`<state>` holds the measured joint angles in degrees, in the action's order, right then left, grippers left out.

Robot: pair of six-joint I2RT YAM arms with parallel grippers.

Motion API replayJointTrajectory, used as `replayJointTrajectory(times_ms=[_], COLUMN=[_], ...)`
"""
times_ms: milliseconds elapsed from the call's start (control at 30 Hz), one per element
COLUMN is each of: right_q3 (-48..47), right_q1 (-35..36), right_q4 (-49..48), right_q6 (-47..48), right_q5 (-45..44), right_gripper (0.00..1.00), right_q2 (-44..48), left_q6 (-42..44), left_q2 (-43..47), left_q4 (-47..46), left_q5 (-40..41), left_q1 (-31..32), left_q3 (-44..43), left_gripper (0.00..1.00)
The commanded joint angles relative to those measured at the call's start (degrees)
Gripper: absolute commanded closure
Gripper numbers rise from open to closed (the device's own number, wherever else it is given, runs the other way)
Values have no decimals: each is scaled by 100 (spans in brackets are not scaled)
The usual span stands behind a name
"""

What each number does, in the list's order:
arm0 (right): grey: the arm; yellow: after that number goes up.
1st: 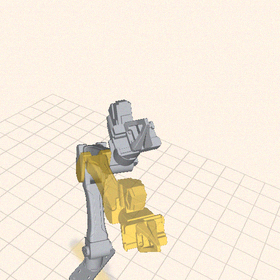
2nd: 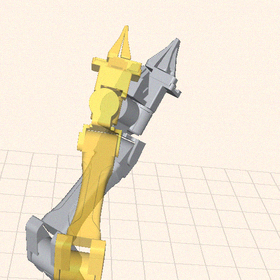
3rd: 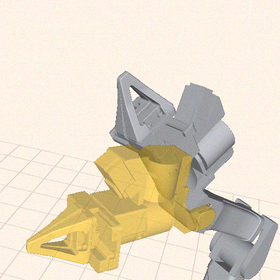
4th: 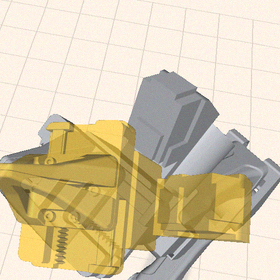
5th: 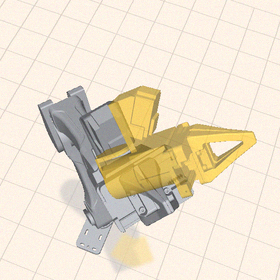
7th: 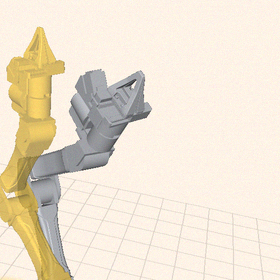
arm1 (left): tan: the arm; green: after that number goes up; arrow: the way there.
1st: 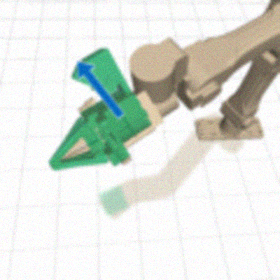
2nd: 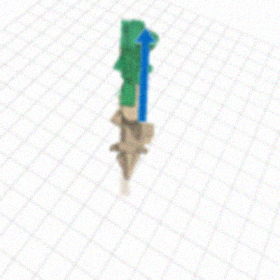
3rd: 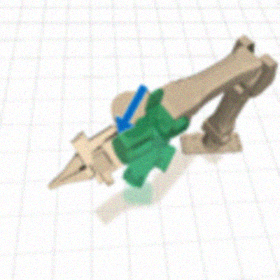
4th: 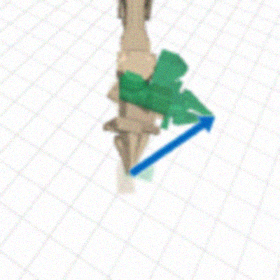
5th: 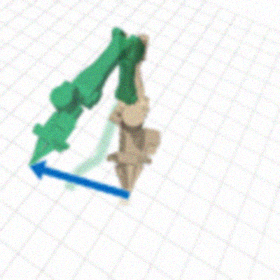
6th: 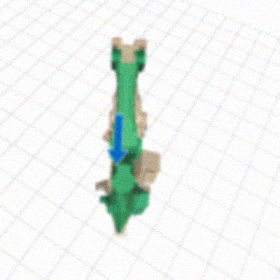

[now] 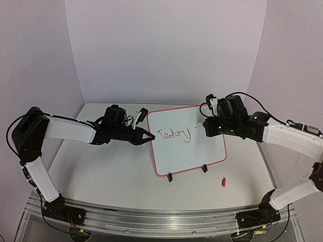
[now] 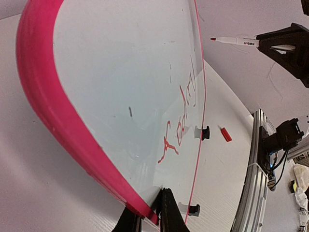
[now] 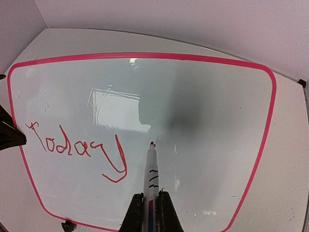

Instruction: Write a sentence on the whiteboard

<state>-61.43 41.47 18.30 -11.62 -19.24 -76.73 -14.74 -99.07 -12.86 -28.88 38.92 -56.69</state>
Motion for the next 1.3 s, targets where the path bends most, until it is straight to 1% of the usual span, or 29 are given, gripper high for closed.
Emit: replayJointTrajectory(times_ms=[0,233,367,733,900,1033,1267], right_q3=[65,-40,-37,-78,2,104,207], right_q1=[-25,-25,-25,-26,-25,-25,-25], right_q4=[112,90,-76,-160,-160,-121,209], right_q6=[-211,-134,-158,17,-2,-135,-262], right_q5=[156,-67,-81,-460,-339,-52,141], right_gripper=[100,100,100,100,100,100,100], right_q2=[-194,-431,-543,-516,-465,-486,-459], left_q6=[990,991,991,1008,1006,992,985], left_q2=[-412,-385,-385,-332,-332,-340,-338], left_q4=[1080,1032,986,957,933,922,937], left_q5=[1838,1827,1788,1745,1737,1728,1745], left_q1=[-134,-139,-139,-139,-139,-139,-139], left_q3=[78,149,164,235,240,226,205], left_gripper=[100,100,100,100,100,100,100])
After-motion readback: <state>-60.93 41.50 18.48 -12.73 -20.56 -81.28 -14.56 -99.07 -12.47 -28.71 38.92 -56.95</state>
